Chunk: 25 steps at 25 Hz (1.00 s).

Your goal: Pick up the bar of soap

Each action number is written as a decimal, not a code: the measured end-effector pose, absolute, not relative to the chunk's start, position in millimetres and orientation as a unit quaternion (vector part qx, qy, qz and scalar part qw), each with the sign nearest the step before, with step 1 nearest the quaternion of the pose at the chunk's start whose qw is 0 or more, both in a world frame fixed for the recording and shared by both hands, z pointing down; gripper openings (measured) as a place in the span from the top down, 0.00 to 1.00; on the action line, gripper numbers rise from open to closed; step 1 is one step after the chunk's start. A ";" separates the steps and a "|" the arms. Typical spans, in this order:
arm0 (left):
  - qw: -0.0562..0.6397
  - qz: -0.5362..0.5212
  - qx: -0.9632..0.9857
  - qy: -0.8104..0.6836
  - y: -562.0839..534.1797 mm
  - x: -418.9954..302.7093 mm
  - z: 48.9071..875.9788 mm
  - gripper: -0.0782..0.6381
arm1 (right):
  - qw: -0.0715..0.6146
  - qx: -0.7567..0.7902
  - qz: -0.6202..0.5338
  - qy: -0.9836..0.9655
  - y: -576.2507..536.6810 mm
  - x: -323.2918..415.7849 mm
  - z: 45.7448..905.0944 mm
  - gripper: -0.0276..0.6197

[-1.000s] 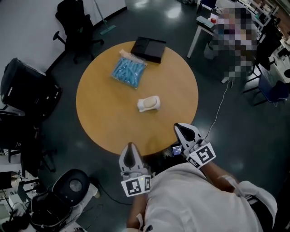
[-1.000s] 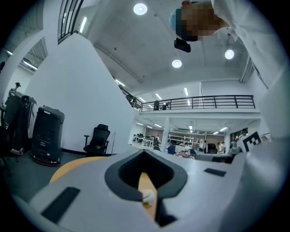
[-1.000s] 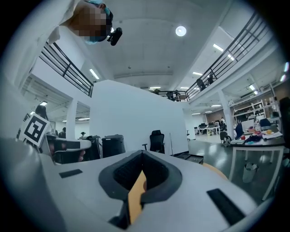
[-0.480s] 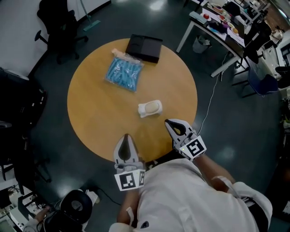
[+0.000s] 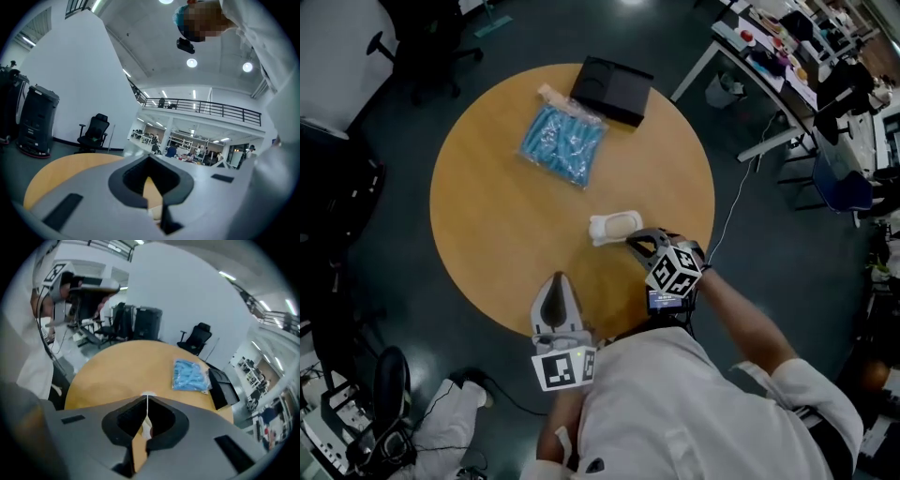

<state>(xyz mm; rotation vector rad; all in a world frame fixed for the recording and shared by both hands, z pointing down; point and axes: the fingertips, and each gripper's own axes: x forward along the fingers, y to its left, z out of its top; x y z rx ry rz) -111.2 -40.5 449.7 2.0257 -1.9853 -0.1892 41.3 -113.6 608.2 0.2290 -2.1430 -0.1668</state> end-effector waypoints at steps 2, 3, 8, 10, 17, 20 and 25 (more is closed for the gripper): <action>0.155 -0.066 0.699 -0.695 -44.1 -116.7 454.5 0.88 | 0.528 0.044 -0.111 -0.841 -120.8 37.5 633.5 0.93; 0.157 -0.066 0.697 -0.697 -45.3 -118.6 456.0 0.88 | 0.550 0.020 -0.135 -0.824 -123.4 35.5 643.6 0.93; 0.168 -0.066 0.684 -0.707 -45.7 -128.9 463.3 0.88 | 0.640 -0.095 -0.193 -0.738 -128.7 31.4 688.7 0.58; 0.174 -0.067 0.678 -0.711 -44.9 -133.1 467.6 0.88 | 0.664 -0.120 -0.212 -0.707 -135.8 31.8 702.1 0.55; 0.187 -0.073 0.661 -0.723 -42.4 -145.5 479.3 0.88 | 0.734 -0.180 -0.183 -0.629 -147.0 47.1 732.8 0.55; 0.190 -0.075 0.654 -0.728 -42.1 -150.9 480.9 0.88 | 0.757 -0.190 -0.171 -0.602 -150.9 47.2 737.3 0.54; 0.190 -0.076 0.649 -0.733 -38.6 -154.0 483.2 0.88 | 0.802 -0.208 -0.141 -0.542 -150.8 50.7 746.6 0.54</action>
